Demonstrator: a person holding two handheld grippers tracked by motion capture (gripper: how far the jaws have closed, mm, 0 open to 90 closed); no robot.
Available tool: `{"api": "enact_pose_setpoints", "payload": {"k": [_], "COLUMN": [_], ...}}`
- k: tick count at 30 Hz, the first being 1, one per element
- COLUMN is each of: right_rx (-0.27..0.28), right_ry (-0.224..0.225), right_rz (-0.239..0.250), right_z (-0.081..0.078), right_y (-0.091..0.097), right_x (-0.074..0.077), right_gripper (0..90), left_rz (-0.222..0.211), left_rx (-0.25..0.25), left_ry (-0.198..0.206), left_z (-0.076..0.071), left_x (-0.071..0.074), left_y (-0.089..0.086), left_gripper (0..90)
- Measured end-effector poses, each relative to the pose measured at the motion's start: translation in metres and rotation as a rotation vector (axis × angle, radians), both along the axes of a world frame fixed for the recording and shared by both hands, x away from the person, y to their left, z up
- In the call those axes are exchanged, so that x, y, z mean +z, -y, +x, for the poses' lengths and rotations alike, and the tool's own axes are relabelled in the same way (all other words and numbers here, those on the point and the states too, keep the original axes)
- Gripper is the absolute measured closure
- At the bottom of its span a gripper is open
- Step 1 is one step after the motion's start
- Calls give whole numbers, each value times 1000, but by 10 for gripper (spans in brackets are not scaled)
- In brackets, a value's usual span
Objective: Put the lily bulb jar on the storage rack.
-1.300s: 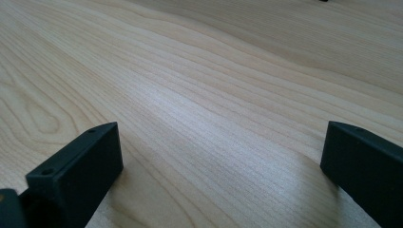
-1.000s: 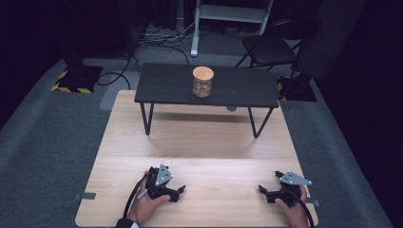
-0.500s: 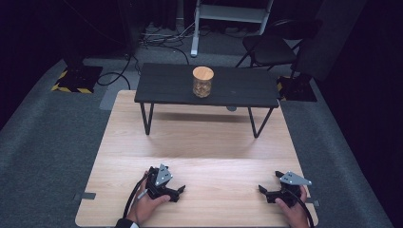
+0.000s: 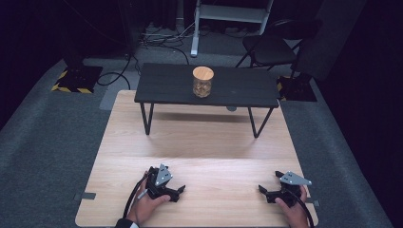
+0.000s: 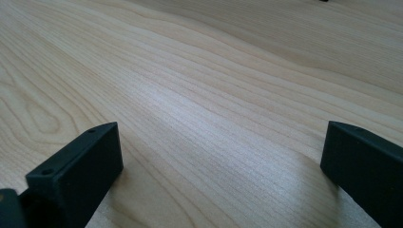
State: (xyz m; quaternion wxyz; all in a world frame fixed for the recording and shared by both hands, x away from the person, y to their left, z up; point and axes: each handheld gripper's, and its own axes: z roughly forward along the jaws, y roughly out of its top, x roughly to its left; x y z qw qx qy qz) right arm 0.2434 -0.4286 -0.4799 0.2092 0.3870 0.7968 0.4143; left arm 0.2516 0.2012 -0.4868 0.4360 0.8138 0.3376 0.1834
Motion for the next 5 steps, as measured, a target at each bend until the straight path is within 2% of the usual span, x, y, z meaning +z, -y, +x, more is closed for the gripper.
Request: {"api": "enact_pose_setpoints", "payload": {"k": [5], "right_rx": [4], "right_ry": [0], "right_rz": [0], "right_z": [1], "right_y": [0], "right_x": [0], "right_gripper": [0], "left_rz": [-1], "left_rx": [5], "left_ry": [-1], "left_z": [0], "left_x": [0], "left_y": [0], "left_gripper": [4]}}
